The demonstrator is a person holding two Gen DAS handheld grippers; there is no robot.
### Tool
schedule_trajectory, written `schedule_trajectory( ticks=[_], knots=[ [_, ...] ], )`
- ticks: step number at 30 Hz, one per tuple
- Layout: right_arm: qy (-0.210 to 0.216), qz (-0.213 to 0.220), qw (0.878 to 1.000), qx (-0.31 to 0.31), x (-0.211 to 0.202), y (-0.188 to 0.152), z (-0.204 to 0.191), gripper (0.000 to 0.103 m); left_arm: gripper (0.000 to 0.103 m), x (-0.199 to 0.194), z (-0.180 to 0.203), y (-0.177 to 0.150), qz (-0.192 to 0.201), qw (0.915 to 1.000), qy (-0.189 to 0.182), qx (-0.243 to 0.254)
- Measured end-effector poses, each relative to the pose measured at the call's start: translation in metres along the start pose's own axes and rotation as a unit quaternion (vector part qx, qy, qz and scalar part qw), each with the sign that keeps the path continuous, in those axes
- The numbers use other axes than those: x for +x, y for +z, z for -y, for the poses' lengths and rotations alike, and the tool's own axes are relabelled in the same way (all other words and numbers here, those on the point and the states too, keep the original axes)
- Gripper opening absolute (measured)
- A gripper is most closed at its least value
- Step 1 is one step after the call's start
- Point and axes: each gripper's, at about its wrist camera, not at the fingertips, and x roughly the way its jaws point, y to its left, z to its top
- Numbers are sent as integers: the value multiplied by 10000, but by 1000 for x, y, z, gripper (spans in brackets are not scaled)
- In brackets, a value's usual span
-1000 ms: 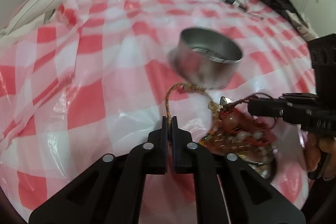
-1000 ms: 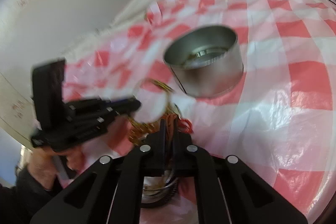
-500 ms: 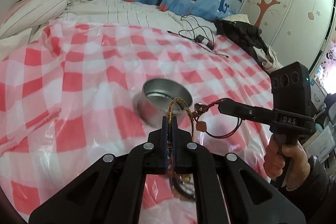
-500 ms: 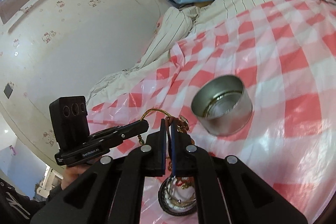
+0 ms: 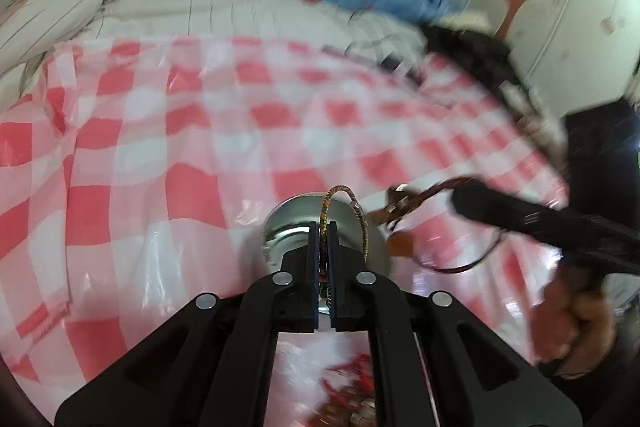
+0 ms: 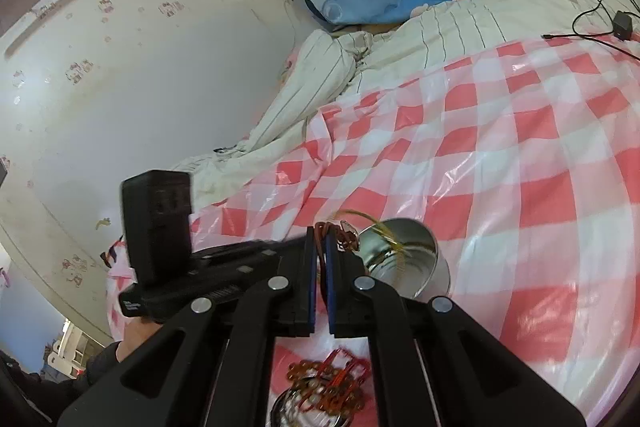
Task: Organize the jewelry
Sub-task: 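Lift the gold-red bracelet with the left tool and carry it over the silver tin, then open the left tool to drop the bracelet into the silver tin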
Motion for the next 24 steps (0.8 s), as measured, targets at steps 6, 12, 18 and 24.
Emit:
schedule_trajectory(
  ticks=[6,12,18,24],
  knots=[
    [256,-341,9988,249,35,5,15,5,36,-7,-10,-4,-3,9998,181,34],
    [-1350,-531,9880,-532,48,-3,5,30,42,-46,-22,-28,169,9994,301,-60],
    [-1222,-298,9913,-384,-13,-46,-6,39,44,-70,-19,-80,48,9999,108,-108],
    [-1153,-203,9924,385,-49,-91,15,43,48,-69,25,-106,-176,9961,-168,845]
  ],
)
